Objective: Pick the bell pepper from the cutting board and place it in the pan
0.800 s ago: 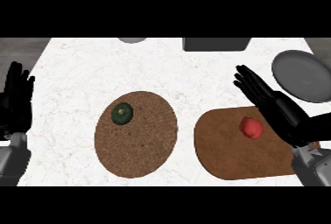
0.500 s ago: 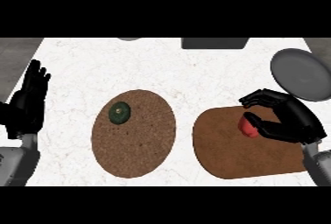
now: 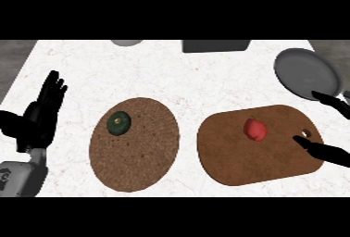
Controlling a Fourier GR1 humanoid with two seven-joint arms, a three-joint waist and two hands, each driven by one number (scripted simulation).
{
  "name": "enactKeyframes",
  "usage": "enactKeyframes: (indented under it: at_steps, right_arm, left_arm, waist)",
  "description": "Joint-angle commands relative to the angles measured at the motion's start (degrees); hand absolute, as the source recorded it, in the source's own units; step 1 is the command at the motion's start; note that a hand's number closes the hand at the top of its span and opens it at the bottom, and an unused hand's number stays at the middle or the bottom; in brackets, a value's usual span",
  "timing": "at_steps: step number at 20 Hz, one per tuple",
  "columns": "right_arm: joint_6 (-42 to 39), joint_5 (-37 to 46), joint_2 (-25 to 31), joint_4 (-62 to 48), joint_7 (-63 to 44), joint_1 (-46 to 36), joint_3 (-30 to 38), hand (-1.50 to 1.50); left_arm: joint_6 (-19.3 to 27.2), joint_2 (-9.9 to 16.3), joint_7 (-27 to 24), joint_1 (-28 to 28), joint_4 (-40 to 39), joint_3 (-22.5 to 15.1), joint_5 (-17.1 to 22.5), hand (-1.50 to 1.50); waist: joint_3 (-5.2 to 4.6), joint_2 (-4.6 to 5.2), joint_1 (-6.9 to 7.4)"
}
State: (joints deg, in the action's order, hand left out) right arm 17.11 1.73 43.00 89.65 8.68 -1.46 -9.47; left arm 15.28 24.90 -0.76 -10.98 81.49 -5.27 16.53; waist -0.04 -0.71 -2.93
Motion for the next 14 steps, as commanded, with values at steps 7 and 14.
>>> enactKeyframes:
  at_steps: [7,14]
  right_arm:
    - [-12.02,5.06,23.24,21.61,-24.8,6.36,4.44,-1.5]
    - [-18.79,5.94,23.16,32.18,-48.01,-5.12,0.88,-1.5]
  left_arm:
    - [-0.62,-1.21,0.27,0.1,0.42,-1.27,-1.39,0.0]
    - [-1.12,-3.05,3.14,-3.19,1.8,-2.42,-2.73,0.0]
  waist:
    - [-0.3,0.3,1.57]
    - [-0.05,0.83,3.78]
